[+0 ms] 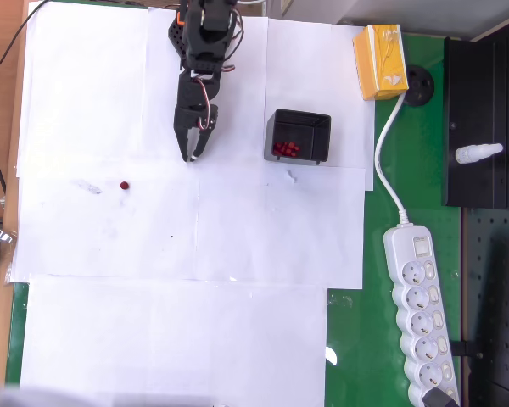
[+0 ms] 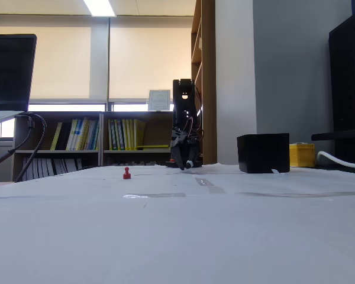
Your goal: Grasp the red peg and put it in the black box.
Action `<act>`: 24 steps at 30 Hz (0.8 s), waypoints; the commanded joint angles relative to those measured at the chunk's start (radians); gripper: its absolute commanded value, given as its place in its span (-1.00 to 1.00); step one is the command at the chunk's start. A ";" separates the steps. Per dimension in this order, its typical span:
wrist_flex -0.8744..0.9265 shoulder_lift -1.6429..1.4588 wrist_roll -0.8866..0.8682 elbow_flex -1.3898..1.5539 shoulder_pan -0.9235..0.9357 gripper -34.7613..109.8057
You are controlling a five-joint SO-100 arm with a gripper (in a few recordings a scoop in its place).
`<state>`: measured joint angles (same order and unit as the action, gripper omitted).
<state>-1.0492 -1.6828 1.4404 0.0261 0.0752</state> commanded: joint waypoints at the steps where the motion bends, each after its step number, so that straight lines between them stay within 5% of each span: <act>1: -0.087 -0.092 0.035 0.020 0.018 -0.52; 24: 0.002 -0.147 0.066 0.173 -0.120 -0.52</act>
<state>-1.0600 -1.8469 1.4972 0.2040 -0.0046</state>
